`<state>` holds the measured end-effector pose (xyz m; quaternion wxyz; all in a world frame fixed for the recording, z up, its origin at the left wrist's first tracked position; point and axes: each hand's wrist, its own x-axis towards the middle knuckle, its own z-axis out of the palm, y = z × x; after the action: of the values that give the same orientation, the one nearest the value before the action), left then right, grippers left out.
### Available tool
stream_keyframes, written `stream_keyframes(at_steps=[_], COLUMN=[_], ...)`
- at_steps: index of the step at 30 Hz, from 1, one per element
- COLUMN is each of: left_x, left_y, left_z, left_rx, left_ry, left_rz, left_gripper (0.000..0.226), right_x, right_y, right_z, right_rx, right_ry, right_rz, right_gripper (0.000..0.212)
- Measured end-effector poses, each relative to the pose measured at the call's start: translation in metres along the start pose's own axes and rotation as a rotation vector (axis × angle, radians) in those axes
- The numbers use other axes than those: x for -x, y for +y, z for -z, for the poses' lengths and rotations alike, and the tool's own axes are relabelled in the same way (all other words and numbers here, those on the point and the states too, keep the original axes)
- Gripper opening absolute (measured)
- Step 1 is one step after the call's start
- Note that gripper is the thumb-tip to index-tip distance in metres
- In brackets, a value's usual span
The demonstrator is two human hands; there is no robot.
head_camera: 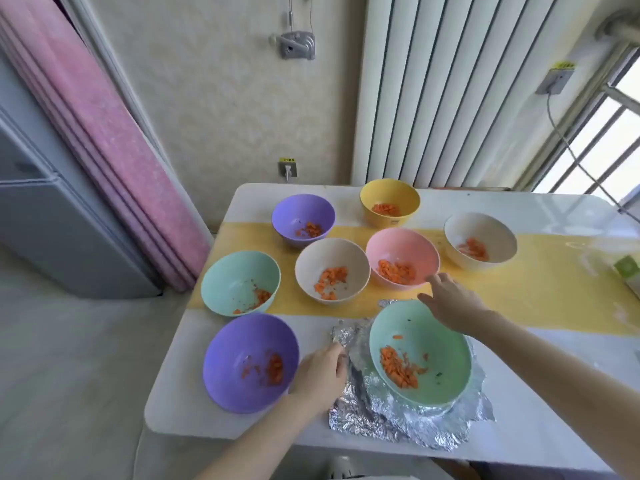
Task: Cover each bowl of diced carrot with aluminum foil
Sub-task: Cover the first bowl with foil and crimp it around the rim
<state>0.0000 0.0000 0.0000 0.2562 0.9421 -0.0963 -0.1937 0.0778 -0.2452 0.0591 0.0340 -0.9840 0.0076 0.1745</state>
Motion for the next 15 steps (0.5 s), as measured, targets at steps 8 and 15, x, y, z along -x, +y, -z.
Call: stream_keyframes(at_steps=[8,15], left_x=[-0.023,-0.020], left_y=[0.017,0.023], left_z=[-0.027,-0.040], left_rx=[0.473,0.699], left_ry=[-0.238,-0.228], left_rz=[0.349,0.476], left_gripper=[0.032,0.027], right_x=[0.017,0.026], right_y=[0.028,0.037], right_z=[-0.032,-0.041], right_rx=[-0.148,-0.207], right_ry=[-0.124,-0.012], right_rz=[-0.156,-0.128], right_gripper=[0.035,0.012])
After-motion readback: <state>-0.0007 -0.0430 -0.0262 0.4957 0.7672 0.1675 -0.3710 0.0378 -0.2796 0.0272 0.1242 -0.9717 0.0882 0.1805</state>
